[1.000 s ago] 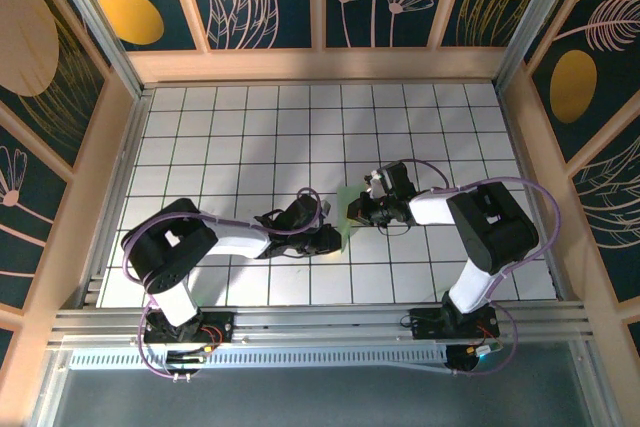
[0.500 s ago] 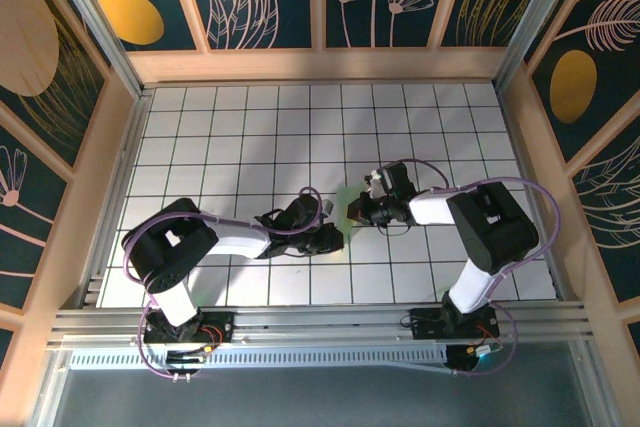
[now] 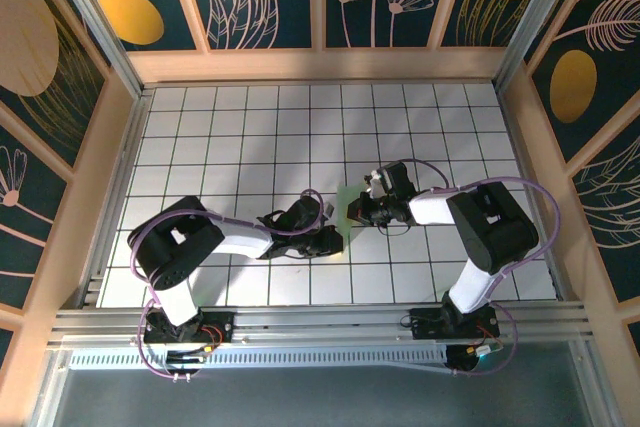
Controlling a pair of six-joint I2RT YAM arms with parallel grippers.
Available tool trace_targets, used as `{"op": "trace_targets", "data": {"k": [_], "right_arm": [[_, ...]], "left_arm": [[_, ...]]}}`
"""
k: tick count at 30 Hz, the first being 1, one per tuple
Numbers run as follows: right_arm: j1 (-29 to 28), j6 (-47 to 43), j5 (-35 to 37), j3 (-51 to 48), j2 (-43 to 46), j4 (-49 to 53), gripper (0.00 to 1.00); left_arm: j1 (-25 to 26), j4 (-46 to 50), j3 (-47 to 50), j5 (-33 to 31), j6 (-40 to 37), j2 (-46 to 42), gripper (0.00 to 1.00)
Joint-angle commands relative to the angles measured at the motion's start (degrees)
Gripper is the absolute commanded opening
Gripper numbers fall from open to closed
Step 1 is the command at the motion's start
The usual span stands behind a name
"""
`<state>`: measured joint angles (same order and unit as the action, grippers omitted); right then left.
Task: Fold a paper plane with a square sheet of paper (fold left side to right side)
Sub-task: Fold the wing for the fifth time at the center of the table.
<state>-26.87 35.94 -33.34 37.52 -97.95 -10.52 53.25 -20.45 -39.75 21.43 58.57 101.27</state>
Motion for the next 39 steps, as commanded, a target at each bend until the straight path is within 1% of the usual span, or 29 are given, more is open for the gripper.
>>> {"op": "trace_targets", "data": {"k": [1,8,15,20,26,39], "right_arm": [[0.19,-2.03,7.24,-1.66,-4.33,8.4,0.0],[0.15,-2.17,7.5,-1.48,-4.52,8.65,0.0],[0.1,-2.21,7.94,-1.31,-4.48,9.02,0.0],[0.07,-2.36,7.94,-1.03,-4.58,9.26,0.0],[-0.02,-2.28,7.94,-0.95,-4.53,9.22,0.0],[-0.28,-2.21,8.03,-0.77,-4.79,9.26,0.0]], "left_arm": [[0.28,-1.04,-0.74,1.22,-0.36,1.22,0.09],[0.61,-1.33,-0.5,1.27,-0.27,2.04,0.08],[0.86,0.03,0.61,-0.13,-0.28,2.16,0.07],[0.85,-2.41,1.85,-0.14,0.91,-0.42,0.11],[0.82,-0.3,1.34,-0.84,0.49,-2.31,0.13],[0.88,-1.09,1.78,-0.78,0.65,-1.8,0.12]]}}
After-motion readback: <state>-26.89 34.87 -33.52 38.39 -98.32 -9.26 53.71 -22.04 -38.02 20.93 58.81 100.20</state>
